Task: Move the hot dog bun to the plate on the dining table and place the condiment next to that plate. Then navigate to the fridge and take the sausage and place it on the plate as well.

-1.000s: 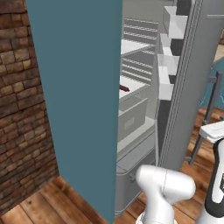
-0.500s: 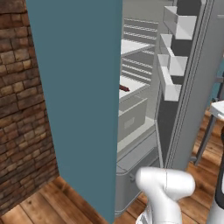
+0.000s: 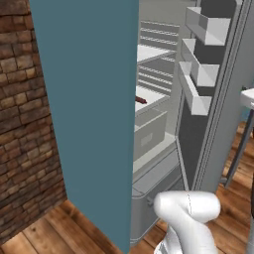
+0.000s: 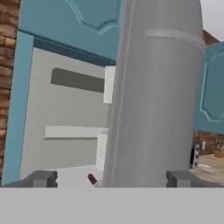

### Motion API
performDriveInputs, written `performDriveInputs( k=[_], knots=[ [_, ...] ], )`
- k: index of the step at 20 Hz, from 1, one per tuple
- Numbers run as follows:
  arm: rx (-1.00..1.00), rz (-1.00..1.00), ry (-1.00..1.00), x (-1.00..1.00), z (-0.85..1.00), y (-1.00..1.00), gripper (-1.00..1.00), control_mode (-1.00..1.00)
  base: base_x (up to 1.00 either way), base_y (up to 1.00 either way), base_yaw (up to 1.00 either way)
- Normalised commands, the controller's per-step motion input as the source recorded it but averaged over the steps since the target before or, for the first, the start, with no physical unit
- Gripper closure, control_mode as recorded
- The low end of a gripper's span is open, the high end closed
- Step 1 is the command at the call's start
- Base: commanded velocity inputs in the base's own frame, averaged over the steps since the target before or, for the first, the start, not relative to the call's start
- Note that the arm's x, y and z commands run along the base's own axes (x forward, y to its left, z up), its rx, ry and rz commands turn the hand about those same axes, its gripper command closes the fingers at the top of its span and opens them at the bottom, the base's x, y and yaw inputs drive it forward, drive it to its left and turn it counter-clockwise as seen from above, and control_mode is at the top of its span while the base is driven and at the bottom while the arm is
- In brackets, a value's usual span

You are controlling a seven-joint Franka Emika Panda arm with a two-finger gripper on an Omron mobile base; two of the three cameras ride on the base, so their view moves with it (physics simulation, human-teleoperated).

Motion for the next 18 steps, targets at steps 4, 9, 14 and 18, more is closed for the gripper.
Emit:
performDriveInputs(
  k=[4,9,14,18],
  knots=[
    [-0.08,-0.15,0.41,0.08,0.12,0.48,-1.0,-1.0,0.0,0.0,0.0],
    [-0.14,-0.24,0.38,0.26,-0.03,0.55,-1.0,-1.0,0.0,0.0,0.0],
    [-0.21,-0.26,0.15,0.26,-0.38,0.41,-1.0,-1.0,0.0,0.0,0.0],
    [-0.06,-0.13,0.0,0.31,-0.54,0.0,-1.0,-1.0,0.0,0.0,0.0]
  ],
)
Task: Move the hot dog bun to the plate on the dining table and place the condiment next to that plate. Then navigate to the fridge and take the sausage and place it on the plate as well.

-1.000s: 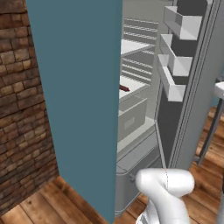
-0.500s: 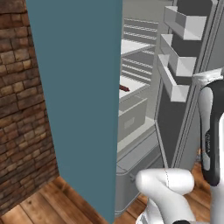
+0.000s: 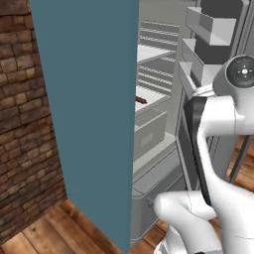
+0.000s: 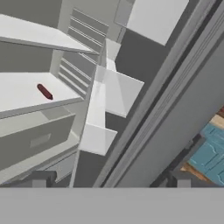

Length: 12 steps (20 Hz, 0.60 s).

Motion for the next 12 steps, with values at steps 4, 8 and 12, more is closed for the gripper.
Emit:
performDriveInputs(
  k=[4,8,12],
  knots=[
    [0.0,0.0,0.02,0.71,-0.22,0.0,-1.0,-1.0,0.0,0.0,0.0],
    [-0.01,0.0,0.0,0.8,0.0,0.0,-1.0,-1.0,0.0,0.0,0.0],
    [-0.05,0.0,0.0,0.8,0.0,0.0,-1.0,-1.0,0.0,0.0,0.0]
  ],
)
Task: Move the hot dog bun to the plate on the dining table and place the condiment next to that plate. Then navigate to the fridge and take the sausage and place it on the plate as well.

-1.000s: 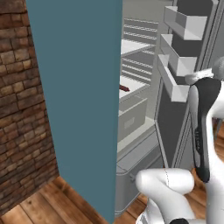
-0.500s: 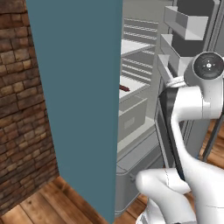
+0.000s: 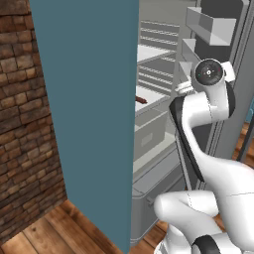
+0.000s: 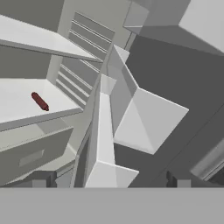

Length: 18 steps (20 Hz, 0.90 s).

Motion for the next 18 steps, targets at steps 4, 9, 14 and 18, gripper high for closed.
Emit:
performDriveInputs(
  k=[4,9,14,18],
  knots=[
    [-0.03,-0.08,0.0,0.76,-0.07,-0.03,-1.0,-1.0,0.0,0.0,0.0],
    [0.0,-0.1,0.0,0.83,-0.15,-0.14,-1.0,-1.0,0.0,0.0,0.0],
    [0.0,-0.09,0.0,0.78,-0.19,-0.36,-1.0,-1.0,0.0,0.0,0.0],
    [0.0,-0.08,0.0,0.56,-0.08,-0.64,-1.0,-1.0,0.0,0.0,0.0]
  ],
)
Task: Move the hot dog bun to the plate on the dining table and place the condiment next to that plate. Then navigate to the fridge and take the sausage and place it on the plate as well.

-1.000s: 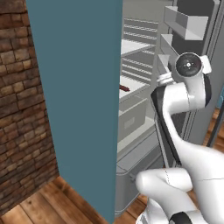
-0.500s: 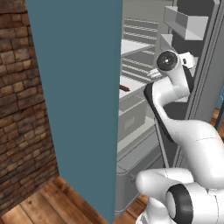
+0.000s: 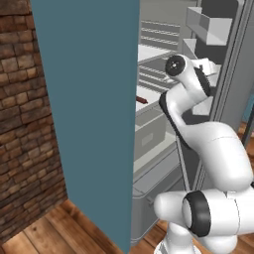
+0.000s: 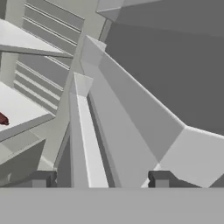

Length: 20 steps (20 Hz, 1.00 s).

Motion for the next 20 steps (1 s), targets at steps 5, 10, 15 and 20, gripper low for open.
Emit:
performDriveInputs(
  k=[5,10,15,20],
  knots=[
    [0.01,-0.08,0.0,0.22,0.0,-0.92,-1.0,-1.0,0.0,0.0,0.0],
    [0.05,-0.07,-0.02,0.01,-0.05,-1.0,-1.0,-1.0,0.0,0.0,0.0],
    [0.07,-0.04,-0.02,0.15,-0.07,-1.0,-1.0,-1.0,0.0,0.0,0.0],
    [0.06,-0.02,-0.02,0.44,-0.03,-1.0,-1.0,-1.0,0.0,0.0,0.0]
  ],
)
